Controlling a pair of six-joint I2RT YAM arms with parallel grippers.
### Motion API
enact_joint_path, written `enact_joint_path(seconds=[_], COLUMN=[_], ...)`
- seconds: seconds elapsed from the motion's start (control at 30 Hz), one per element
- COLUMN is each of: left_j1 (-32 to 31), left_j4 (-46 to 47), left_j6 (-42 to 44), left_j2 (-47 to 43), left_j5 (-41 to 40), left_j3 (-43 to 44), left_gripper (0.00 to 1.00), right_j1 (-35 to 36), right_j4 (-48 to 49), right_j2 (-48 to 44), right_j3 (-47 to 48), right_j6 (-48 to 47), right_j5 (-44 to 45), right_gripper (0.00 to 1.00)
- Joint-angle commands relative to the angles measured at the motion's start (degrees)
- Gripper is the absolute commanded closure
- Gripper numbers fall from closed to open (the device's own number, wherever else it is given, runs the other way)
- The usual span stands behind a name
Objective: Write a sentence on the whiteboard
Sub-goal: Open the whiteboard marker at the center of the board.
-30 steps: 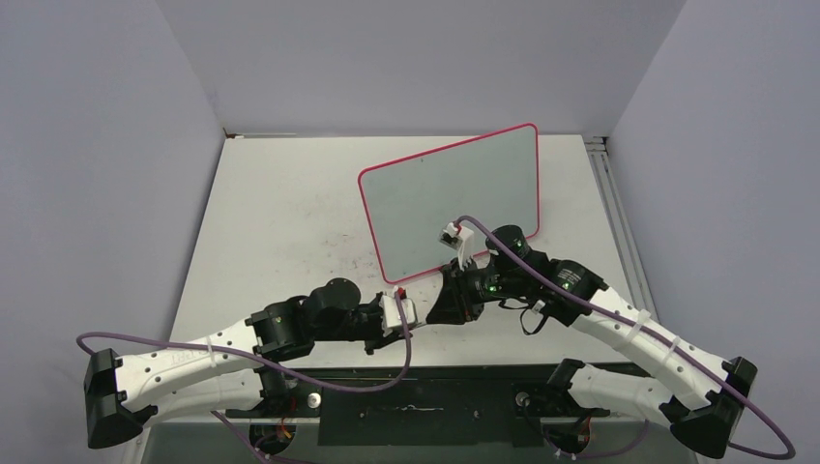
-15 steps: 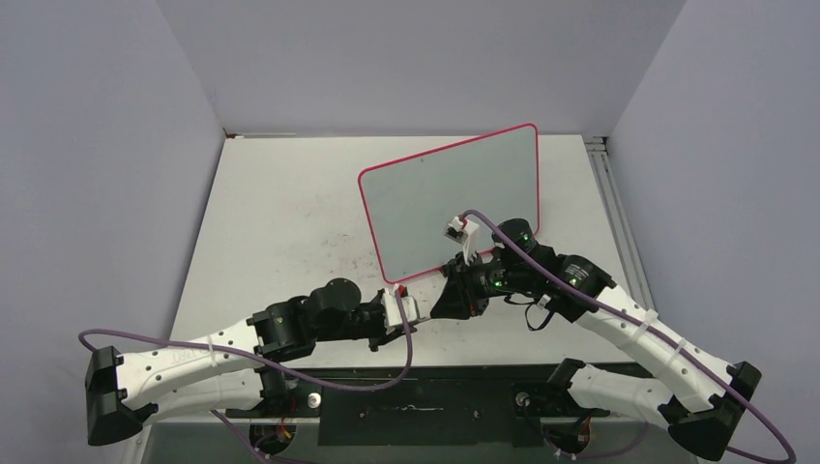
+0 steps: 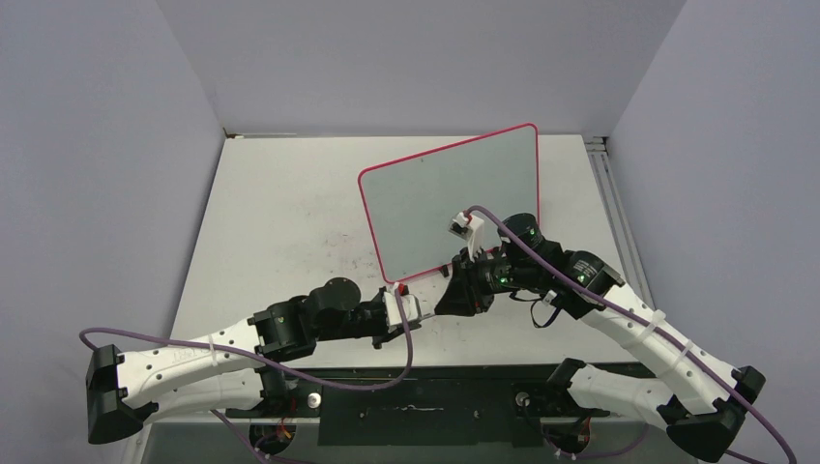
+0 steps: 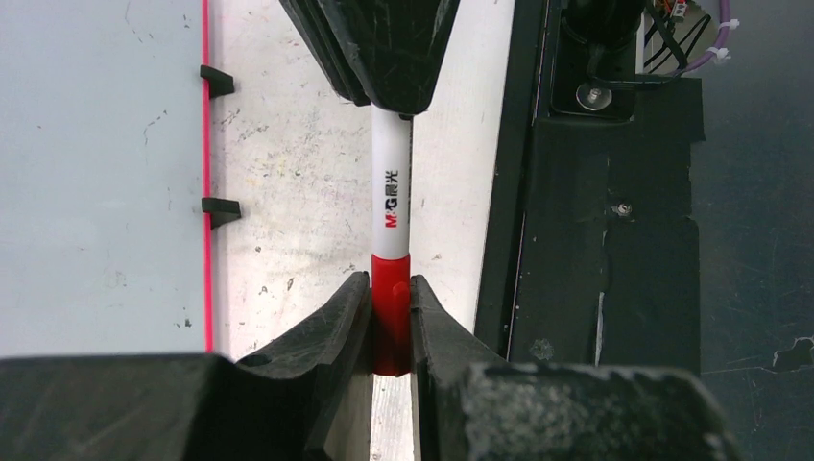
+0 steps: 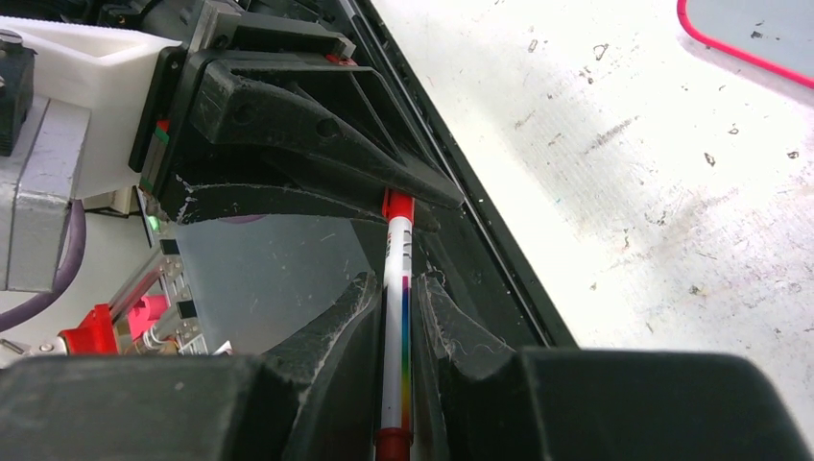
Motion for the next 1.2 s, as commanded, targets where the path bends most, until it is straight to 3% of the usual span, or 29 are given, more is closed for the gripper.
enact_joint_path(seconds=[0.0,0.87,1.17], left_j1=[0.4,-0.9,-0.4], left_j4=[-10.1,-10.2,-10.3], left_j6=[0.3,1.0,-0.6], left_j2=[0.6,0.1,-4.1], left_j5=[-3.7,-6.0,-7.1], left_j3=[-0.8,-1.3,-1.5], left_gripper=[1.00,1.00,1.00], right_j1=[-1.3,-2.2,-2.3], right_j4=[-2.4,-6.5,-10.0], right_j2=[-2.8,-3.1,-1.9], right_j3=[5.8,11.5,12.0], right_j6=[-2.2,-3.5,-5.4], right_j5=[-0.2,-0.9,5.3], right_gripper=[0.95,0.95,0.95])
